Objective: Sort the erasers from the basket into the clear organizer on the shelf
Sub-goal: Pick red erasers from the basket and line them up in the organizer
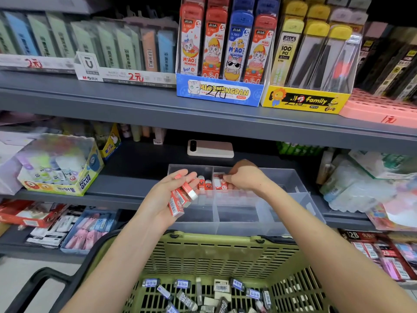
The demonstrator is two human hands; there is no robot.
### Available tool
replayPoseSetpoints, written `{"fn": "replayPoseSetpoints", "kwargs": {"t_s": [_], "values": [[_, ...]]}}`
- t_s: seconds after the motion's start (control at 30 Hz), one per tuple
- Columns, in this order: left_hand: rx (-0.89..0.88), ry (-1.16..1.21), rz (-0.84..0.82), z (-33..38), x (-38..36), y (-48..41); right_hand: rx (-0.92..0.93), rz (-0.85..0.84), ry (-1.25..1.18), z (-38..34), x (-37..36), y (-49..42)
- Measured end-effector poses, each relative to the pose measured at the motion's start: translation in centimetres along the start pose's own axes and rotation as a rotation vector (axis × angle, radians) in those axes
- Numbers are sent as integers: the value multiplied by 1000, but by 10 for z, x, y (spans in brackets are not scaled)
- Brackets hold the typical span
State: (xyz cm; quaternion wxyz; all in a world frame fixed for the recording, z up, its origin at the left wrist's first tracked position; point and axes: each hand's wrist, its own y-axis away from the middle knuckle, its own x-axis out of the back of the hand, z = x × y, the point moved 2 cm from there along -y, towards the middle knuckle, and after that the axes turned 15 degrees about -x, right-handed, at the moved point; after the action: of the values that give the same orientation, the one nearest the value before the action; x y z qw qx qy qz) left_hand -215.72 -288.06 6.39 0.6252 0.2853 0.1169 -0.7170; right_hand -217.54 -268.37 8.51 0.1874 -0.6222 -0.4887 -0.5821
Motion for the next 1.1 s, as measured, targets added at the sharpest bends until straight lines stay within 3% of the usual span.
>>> {"fn": "replayPoseSetpoints", "kwargs": {"t_s": [0.1,0.17,0.23,0.53,0.67,0.83,1.0,1.1], "values": [[-8,15,1,0,-4,1,149,172,-87,-3,4,30],[-8,18,-4,1,-6,2,294,70,-394,-9,-2,60],[-3,23,-21,3,-9,4,372,-45,-512,-17,-13,83],[4,28,-58,7,-15,14,462,-36,-876,-7,-24,94],[-7,-6,-118,7,-20,21,446,115,-956,-7,-25,88],[-136,-27,45,26,4,20,352,288,-712,-13,-5,48],[-215,-7,155,43,28,14,299,231,-252,-34,3,20],[-208,3,143,44,34,10,262,217,-113,-37,13,10]]}}
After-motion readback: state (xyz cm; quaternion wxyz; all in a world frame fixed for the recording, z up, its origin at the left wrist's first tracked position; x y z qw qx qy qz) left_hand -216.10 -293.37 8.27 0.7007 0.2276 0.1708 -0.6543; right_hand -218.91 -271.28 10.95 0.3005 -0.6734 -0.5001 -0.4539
